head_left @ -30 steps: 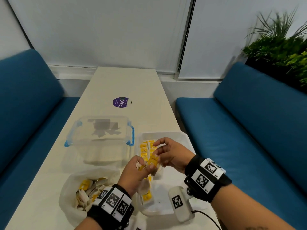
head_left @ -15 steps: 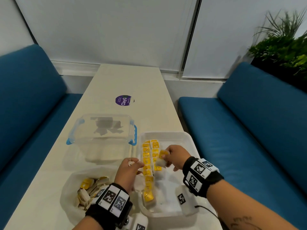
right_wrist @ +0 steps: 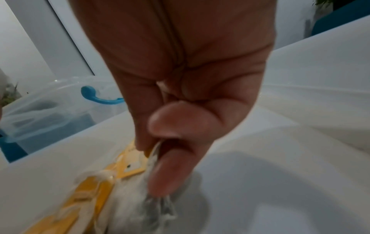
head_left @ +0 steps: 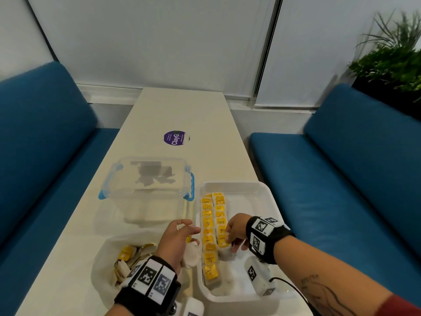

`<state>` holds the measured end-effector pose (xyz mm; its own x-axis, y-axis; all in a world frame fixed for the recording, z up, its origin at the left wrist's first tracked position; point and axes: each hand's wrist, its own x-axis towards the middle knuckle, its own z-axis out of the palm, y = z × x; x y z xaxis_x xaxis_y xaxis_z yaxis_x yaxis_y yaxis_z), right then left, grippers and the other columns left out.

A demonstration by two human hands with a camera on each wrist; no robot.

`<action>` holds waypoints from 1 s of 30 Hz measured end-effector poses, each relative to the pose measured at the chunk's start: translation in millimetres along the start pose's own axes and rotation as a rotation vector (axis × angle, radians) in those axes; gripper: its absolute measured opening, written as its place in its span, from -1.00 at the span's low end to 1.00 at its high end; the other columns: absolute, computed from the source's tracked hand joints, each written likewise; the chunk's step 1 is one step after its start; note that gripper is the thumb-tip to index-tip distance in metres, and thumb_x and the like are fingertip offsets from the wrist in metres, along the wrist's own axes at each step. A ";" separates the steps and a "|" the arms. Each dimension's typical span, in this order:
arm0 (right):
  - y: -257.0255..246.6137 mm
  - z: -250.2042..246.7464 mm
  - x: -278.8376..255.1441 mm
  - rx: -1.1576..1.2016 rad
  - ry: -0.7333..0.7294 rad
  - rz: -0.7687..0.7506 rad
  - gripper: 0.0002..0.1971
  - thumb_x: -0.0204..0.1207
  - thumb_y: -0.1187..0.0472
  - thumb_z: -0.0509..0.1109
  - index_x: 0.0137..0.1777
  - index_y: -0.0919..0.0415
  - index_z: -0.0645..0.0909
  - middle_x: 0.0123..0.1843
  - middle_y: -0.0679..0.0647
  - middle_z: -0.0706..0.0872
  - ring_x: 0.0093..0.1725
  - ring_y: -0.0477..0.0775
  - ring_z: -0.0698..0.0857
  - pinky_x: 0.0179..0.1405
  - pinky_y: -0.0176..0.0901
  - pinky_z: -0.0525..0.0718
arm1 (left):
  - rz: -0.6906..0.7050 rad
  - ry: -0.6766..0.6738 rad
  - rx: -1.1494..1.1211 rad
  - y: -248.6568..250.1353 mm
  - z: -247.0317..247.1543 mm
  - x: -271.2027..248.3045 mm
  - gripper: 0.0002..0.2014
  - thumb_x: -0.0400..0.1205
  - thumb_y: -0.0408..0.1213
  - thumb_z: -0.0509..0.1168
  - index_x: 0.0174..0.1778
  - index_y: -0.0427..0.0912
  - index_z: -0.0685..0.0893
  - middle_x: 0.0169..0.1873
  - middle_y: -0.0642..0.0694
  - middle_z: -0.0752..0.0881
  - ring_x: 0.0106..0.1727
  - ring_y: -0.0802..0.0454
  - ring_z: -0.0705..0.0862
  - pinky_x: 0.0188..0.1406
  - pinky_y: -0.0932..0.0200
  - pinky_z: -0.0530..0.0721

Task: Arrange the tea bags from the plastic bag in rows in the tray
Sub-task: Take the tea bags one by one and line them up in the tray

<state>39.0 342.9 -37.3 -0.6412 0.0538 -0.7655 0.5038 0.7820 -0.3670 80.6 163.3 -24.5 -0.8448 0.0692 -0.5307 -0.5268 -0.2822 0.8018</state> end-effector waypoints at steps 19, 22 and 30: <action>-11.5 -31.7 -47.1 0.068 0.328 -0.270 -0.81 0.47 0.30 0.46 -0.27 0.11 0.51 -0.38 -0.02 0.66 -0.43 -0.12 0.63 -0.61 -0.35 0.44 | -0.015 -0.127 0.076 -0.7 2.8 -2.8 -0.59 0.75 -0.09 -0.03 0.01 -0.23 0.67 -0.26 -0.20 0.74 -0.61 0.12 0.61 -0.57 0.27 0.58; -18.4 -27.6 -72.7 0.173 0.242 -0.418 -0.80 0.42 0.36 0.49 -0.25 0.10 0.54 -0.38 -0.01 0.68 -0.42 -0.08 0.65 -0.65 -0.34 0.41 | -0.052 -0.162 0.044 -1.0 7.8 -3.9 -0.54 0.74 -0.01 -0.05 0.02 -0.17 0.71 -0.39 -0.10 0.75 -0.59 0.14 0.68 -0.56 0.29 0.58; -23.6 19.9 -83.2 0.251 0.145 -0.407 -0.70 0.48 -0.01 0.45 -0.35 0.10 0.48 -0.41 -0.03 0.66 -0.49 -0.11 0.61 -0.65 -0.35 0.39 | 0.007 -0.217 0.005 1.8 23.0 -9.9 -0.57 0.74 0.05 -0.16 0.12 0.14 0.64 -0.08 -0.16 0.77 -0.22 -0.07 0.73 -0.31 0.11 0.65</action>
<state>92.0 307.5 24.5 -0.8794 -0.1249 -0.4594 0.3088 0.5848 -0.7501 85.9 184.0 -11.5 -0.8485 0.2718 -0.4541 -0.5211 -0.2790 0.8066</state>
